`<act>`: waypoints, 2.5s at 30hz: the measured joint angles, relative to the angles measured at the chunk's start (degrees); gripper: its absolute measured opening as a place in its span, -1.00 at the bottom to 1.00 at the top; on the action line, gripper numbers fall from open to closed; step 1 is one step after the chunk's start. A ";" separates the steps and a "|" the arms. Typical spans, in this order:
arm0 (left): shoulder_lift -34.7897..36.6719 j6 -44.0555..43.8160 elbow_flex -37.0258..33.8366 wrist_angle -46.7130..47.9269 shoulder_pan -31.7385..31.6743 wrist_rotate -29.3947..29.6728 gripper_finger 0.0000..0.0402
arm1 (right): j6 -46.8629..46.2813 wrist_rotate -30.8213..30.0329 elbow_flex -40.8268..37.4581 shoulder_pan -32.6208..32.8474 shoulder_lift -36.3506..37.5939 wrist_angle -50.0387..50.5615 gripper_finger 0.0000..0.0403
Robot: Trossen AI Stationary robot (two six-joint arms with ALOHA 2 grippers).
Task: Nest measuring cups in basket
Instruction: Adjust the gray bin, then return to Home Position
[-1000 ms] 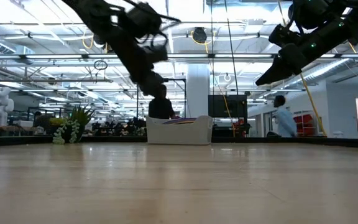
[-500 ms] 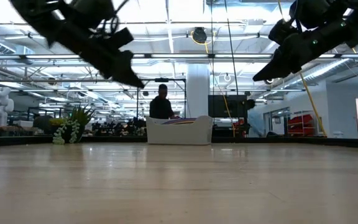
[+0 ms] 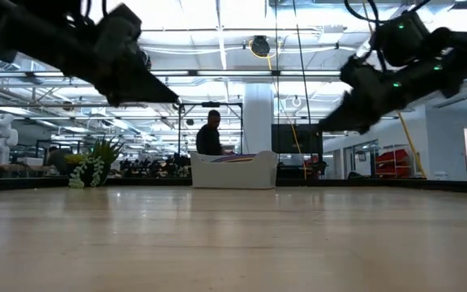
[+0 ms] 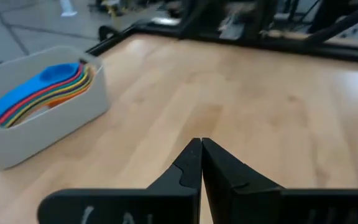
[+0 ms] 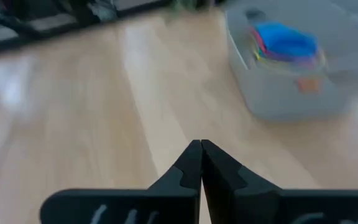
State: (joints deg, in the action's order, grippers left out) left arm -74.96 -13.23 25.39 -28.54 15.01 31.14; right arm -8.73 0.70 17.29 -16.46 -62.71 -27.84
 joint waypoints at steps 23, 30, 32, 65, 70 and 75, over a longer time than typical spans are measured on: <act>-0.02 5.99 -0.04 -10.09 8.50 1.34 -0.92 | 14.46 -4.84 37.51 -8.24 -43.20 14.42 -1.00; -0.02 8.82 -0.07 -10.09 8.99 1.94 -0.92 | 15.44 -2.66 37.51 -12.66 -43.09 13.59 -1.00; -0.02 9.77 -0.07 -10.07 8.56 1.97 -0.92 | 14.90 0.08 37.49 -13.32 -43.01 14.03 -1.00; 26.04 14.35 -24.83 -18.20 6.59 11.92 -0.92 | 3.44 14.14 -15.64 1.84 18.03 -14.35 -1.00; 26.06 17.37 -24.83 -19.92 6.59 9.59 -0.92 | 6.41 14.15 -16.19 2.15 20.97 -10.34 -1.00; 26.63 18.98 -24.83 -19.80 6.59 9.58 -0.92 | 9.70 9.13 -16.24 2.88 22.13 -9.54 -1.00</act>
State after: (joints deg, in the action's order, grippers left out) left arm -48.33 5.75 0.56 -48.34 21.61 40.72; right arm 0.97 9.83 1.05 -13.57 -40.58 -37.38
